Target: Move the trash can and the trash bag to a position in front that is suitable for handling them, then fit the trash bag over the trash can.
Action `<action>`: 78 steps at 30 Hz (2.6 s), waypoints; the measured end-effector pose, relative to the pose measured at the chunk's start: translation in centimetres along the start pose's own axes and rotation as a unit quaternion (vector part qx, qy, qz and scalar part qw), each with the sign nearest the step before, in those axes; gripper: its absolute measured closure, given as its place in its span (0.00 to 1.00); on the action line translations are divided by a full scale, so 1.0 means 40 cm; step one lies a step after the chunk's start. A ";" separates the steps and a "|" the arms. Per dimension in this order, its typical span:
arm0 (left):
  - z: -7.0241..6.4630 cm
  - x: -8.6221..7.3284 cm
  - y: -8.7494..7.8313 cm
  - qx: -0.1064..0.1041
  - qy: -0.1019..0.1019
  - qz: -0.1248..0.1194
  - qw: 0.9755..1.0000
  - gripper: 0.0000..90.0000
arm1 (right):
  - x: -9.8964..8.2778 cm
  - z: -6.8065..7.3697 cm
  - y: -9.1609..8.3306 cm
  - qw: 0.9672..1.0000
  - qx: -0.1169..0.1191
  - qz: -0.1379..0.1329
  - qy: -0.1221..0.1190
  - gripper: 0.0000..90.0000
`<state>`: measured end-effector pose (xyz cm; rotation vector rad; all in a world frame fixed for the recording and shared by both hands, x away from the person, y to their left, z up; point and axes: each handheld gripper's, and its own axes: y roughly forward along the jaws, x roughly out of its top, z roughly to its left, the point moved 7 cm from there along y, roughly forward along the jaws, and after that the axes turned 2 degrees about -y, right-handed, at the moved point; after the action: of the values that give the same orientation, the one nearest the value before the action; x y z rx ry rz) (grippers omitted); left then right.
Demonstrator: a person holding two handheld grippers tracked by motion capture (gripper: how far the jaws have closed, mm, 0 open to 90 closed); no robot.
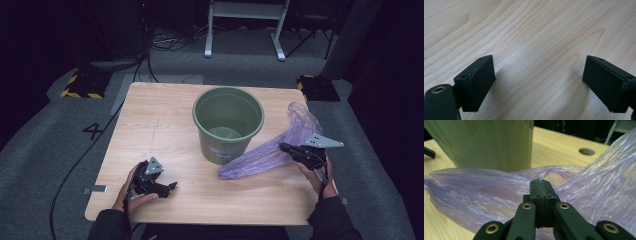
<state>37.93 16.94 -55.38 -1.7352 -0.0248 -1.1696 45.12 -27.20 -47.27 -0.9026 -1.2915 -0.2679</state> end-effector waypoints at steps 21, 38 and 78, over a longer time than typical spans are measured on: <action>0.006 0.002 0.002 0.005 -0.006 -0.001 1.000 0.11 | 0.073 0.040 -0.080 0.997 0.019 -0.070 -0.028 1.00; 0.008 0.003 0.004 0.005 -0.004 0.000 1.000 0.11 | 0.101 0.047 -0.122 0.995 0.017 -0.098 -0.028 1.00; 0.009 0.006 0.007 0.005 -0.004 0.001 1.000 0.10 | 0.219 0.138 -0.186 0.984 0.054 -0.153 -0.077 1.00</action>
<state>38.45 16.96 -55.41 -1.7305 -0.0337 -1.1589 39.10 -25.48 -36.18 -0.6410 -1.5760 -0.3702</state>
